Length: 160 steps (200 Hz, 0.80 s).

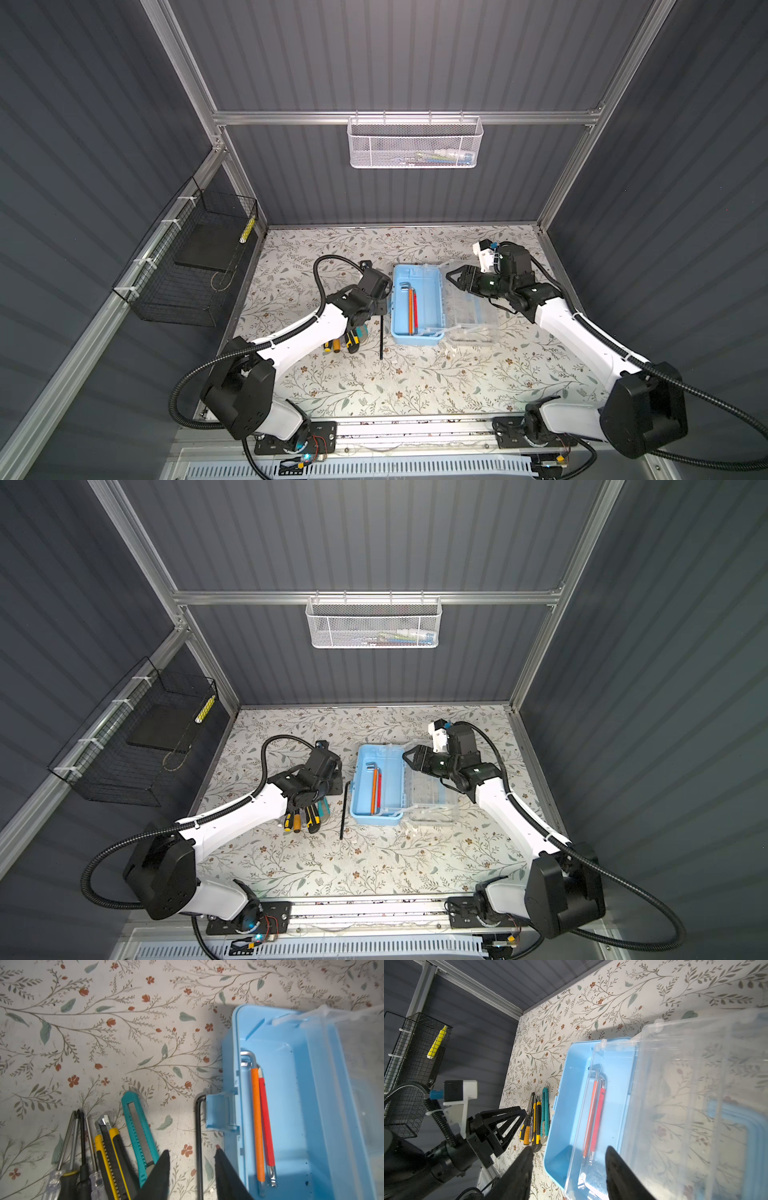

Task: Pack the tool kit
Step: 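Move the left gripper back to the black hex key beside the box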

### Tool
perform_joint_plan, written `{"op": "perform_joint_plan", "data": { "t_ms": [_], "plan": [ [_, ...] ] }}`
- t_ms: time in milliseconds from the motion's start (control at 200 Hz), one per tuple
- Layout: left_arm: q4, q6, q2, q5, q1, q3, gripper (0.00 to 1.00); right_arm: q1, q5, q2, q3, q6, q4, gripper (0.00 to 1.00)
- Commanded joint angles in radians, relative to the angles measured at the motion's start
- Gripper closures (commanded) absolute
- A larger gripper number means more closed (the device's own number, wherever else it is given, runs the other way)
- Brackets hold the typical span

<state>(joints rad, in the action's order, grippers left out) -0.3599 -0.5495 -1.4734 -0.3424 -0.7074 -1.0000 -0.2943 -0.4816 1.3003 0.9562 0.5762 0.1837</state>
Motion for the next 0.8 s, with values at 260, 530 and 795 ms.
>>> {"op": "perform_joint_plan", "data": {
  "t_ms": [260,530,795],
  "plan": [
    [0.083,-0.009,-0.105,0.082,-0.004,0.044,0.66,0.001,0.018,0.016,0.021,-0.002,0.021,0.44],
    [0.132,-0.029,-0.186,0.127,-0.004,0.059,0.70,0.001,0.012,0.030,0.012,0.001,0.005,0.44],
    [0.152,-0.032,-0.253,0.137,-0.004,0.059,0.73,0.001,0.009,0.044,0.014,0.002,-0.001,0.44]
  ]
}}
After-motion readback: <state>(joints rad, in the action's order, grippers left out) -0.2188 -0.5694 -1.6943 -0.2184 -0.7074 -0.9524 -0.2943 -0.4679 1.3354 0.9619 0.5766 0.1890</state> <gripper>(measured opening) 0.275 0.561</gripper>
